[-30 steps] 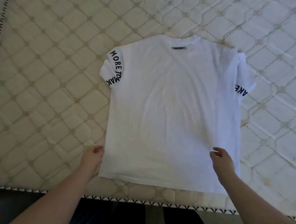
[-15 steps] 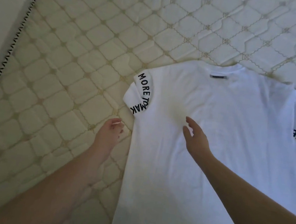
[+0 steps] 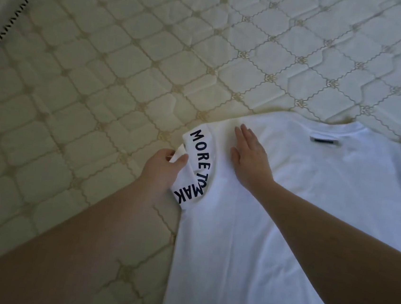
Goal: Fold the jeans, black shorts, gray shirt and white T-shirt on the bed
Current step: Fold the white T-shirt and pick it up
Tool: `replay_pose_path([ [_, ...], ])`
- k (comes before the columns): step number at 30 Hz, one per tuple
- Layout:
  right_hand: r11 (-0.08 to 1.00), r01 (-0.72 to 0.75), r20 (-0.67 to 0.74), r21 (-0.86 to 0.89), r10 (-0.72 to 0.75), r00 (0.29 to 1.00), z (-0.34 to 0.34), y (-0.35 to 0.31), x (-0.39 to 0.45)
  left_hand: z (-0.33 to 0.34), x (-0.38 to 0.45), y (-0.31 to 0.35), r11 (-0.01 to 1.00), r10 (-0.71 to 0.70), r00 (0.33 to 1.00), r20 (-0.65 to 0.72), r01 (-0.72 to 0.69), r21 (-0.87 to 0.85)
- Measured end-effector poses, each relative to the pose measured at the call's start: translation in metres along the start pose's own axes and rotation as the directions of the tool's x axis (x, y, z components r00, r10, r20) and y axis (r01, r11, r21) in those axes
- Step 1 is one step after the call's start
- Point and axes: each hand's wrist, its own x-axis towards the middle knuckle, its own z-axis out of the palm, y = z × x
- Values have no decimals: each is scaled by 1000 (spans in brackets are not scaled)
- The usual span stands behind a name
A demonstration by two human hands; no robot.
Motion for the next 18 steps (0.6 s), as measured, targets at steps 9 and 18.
replay_pose_path([
  [9, 983, -44, -39, -176, 38, 999, 23, 5, -2, 13, 12, -2, 990, 51, 996, 68, -59, 128],
  [18, 975, -57, -6, -213, 57, 998, 22, 4, 0, -7, -51, -38, 971, -120, 927, -356, 35, -236],
])
